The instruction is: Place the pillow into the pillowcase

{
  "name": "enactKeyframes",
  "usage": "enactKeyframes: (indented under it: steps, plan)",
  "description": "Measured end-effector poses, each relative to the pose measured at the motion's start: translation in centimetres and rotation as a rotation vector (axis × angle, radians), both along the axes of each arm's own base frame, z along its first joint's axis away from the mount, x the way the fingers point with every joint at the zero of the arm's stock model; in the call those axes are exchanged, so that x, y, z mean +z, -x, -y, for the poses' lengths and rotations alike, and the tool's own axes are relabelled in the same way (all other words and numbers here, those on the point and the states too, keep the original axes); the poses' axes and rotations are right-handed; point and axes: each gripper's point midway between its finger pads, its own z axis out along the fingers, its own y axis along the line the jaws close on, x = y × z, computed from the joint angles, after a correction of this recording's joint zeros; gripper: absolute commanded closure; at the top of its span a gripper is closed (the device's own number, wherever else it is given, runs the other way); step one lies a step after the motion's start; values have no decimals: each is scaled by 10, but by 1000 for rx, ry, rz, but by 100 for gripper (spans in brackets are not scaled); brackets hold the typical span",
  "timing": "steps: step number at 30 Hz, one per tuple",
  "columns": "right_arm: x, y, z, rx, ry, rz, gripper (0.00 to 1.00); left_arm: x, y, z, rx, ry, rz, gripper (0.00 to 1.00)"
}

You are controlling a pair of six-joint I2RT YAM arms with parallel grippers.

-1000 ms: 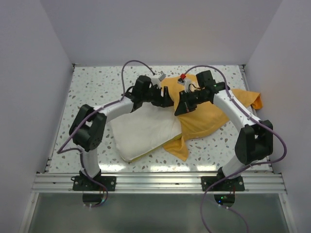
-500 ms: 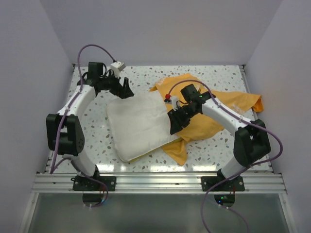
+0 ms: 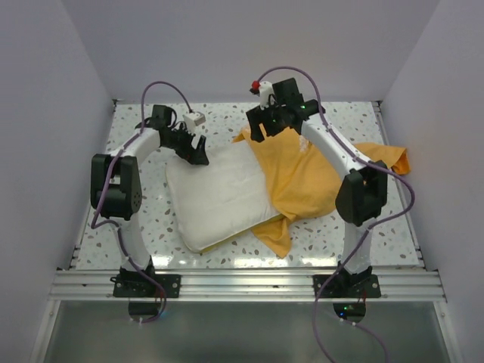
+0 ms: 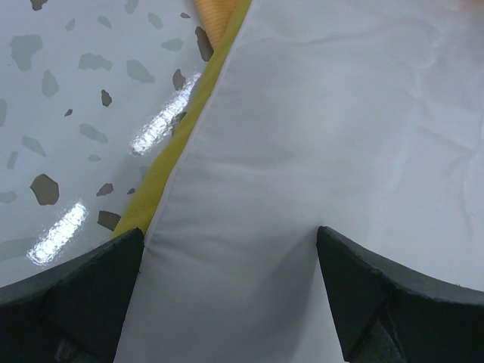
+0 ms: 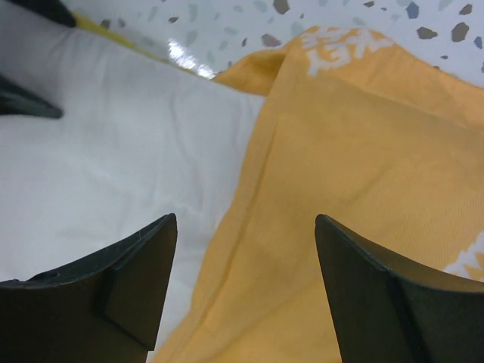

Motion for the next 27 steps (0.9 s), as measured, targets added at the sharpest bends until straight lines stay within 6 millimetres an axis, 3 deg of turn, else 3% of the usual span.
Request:
enactKeyframes:
  steps: [5, 7, 9, 15, 27]
  plan:
    - [-39, -74, -12, -155, 38, 26, 16, 1, -4, 0, -3, 1, 27, 0]
    - [-60, -89, -13, -194, 58, 14, 6, 0, -3, 1, -3, 3, 31, 0]
    - [-81, -102, -16, -225, 72, 1, 2, -2, -2, 1, -3, 4, 34, 0]
    - [-134, -114, -19, -289, 114, -36, 2, -2, -2, 1, 3, 9, 51, 0]
    - [-143, -137, -36, -339, 44, 25, 2, -7, 4, 0, 10, 14, 64, 0]
